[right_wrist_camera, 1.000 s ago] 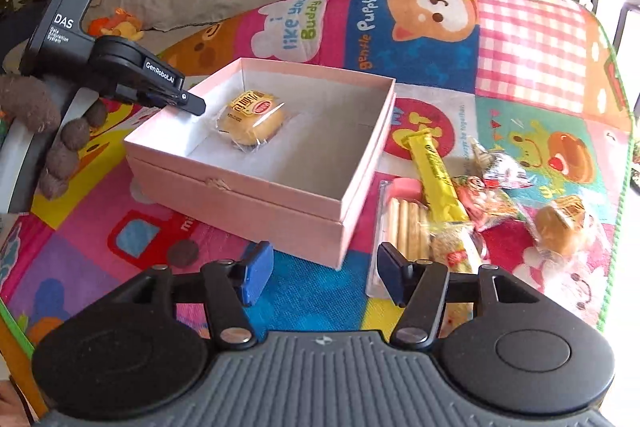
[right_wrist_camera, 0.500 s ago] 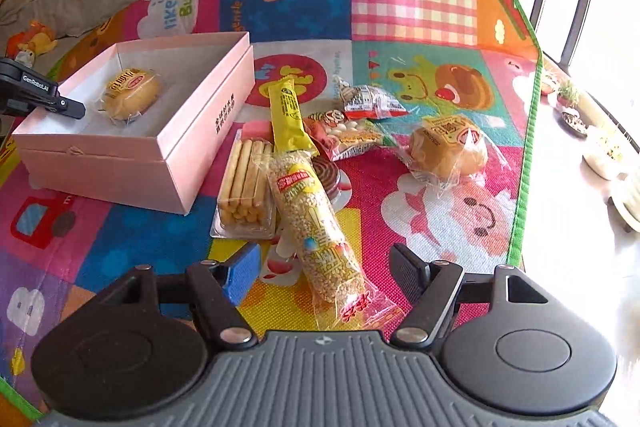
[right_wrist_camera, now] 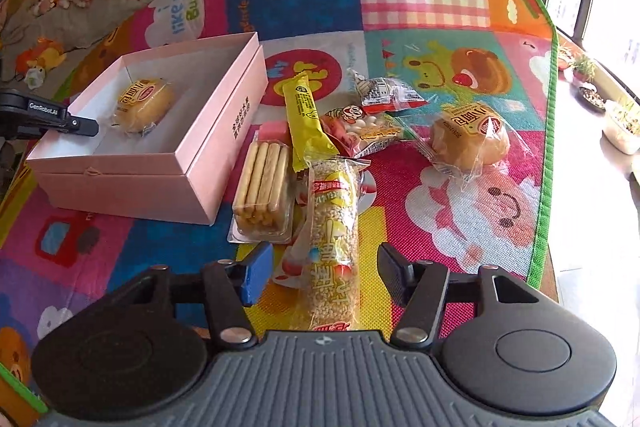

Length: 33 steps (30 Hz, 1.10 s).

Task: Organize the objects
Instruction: 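Grasp the clear tube of puffed grain sticks with the right tool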

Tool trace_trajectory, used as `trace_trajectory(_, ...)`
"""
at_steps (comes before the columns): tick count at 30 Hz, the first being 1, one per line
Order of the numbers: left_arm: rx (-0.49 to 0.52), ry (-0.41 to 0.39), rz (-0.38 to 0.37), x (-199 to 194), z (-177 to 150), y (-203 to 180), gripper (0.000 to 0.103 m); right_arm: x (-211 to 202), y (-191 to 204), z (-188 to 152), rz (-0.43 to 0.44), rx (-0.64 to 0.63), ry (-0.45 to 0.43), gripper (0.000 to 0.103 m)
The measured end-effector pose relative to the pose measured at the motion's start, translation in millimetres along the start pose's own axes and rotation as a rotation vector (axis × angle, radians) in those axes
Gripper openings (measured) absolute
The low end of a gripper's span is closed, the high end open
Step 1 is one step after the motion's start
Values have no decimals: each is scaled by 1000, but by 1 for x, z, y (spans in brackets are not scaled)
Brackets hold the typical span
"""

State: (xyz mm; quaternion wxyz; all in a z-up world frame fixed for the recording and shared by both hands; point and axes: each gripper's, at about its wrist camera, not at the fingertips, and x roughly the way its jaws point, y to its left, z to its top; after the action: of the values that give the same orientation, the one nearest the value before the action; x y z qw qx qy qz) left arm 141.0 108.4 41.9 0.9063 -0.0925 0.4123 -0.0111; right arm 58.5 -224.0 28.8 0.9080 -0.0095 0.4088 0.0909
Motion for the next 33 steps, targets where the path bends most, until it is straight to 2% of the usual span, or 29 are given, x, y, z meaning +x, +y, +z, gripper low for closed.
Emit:
trace_trajectory(3, -3, 0, -1, 0, 0, 0, 17, 10, -5, 4, 6, 22, 4, 55)
trace_trajectory(4, -3, 0, -1, 0, 0, 0, 17, 12, -5, 5, 8, 23, 8, 50)
trace_trajectory(5, -5, -1, -2, 0, 0, 1, 17, 13, -4, 6, 11, 18, 16, 39)
trace_trajectory(7, -11, -2, -2, 0, 0, 1, 17, 11, 0, 8, 25, 2, 28, 31)
trace_trajectory(16, -23, -7, -7, -2, -3, 2, 17, -24, 8, -6, -10, -54, 35, 28)
trace_trajectory(18, -26, -8, -7, -3, -5, 2, 17, -36, 10, -11, -12, -54, 33, 16)
trace_trajectory(22, -42, -5, -13, -5, -6, 3, 18, -61, 21, -20, 44, -68, 34, 15)
trace_trajectory(25, -54, -2, -23, -6, -7, 5, 18, -73, 35, -26, 20, -143, 10, 16)
trace_trajectory(29, -56, -2, -26, -7, -9, 6, 18, -66, 31, -28, -38, -139, 20, 26)
trace_trajectory(31, -58, 0, -27, -7, -9, 6, 18, -57, 23, -28, -40, -100, 36, 34)
trace_trajectory(33, -56, 0, -27, -7, -9, 6, 18, -45, 16, -27, -41, -55, 53, 36)
